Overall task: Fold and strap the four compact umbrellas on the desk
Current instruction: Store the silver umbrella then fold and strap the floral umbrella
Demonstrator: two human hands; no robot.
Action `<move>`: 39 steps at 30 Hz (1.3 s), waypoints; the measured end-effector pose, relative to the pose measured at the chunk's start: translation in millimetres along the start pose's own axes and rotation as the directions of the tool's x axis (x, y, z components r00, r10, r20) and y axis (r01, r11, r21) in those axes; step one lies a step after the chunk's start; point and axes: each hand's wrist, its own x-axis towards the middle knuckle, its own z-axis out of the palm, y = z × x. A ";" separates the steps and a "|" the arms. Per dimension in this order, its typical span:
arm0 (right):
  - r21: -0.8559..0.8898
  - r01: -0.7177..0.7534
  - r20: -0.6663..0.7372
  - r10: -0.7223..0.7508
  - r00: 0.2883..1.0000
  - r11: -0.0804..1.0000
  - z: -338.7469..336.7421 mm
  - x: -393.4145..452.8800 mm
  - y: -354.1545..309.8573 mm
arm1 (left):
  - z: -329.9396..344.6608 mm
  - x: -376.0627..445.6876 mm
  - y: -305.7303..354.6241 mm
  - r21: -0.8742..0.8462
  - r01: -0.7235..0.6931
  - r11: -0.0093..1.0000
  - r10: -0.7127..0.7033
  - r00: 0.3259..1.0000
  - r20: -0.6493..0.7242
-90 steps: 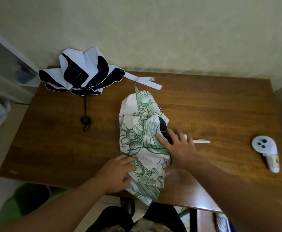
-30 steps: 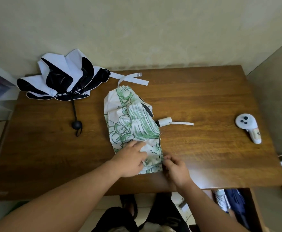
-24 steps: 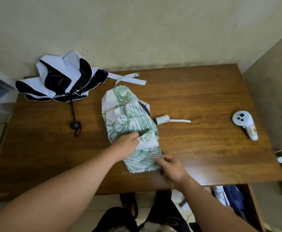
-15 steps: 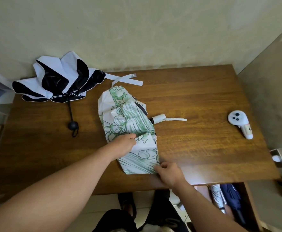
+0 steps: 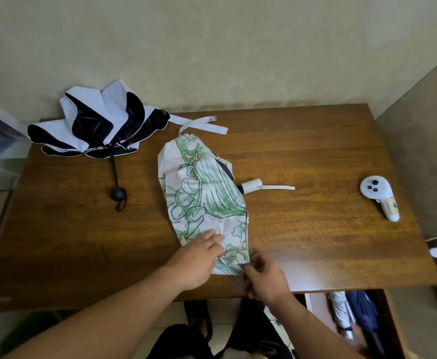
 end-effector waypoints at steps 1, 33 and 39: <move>-0.041 0.018 -0.057 -0.020 0.998 0.999 -2.0 3.5 -2.9 | 1.4 -0.3 0.6 -0.008 0.004 1.000 -0.004 1.000 -0.021; -0.817 0.518 0.375 -0.447 0.812 0.254 -34.6 114.1 -157.1 | -8.4 31.7 -4.5 -0.353 0.215 0.911 -0.295 0.936 -0.192; -0.847 0.392 0.215 -0.442 0.871 0.360 -34.1 114.2 -137.2 | 14.6 17.2 -7.5 0.048 0.091 0.995 -0.087 0.992 -0.088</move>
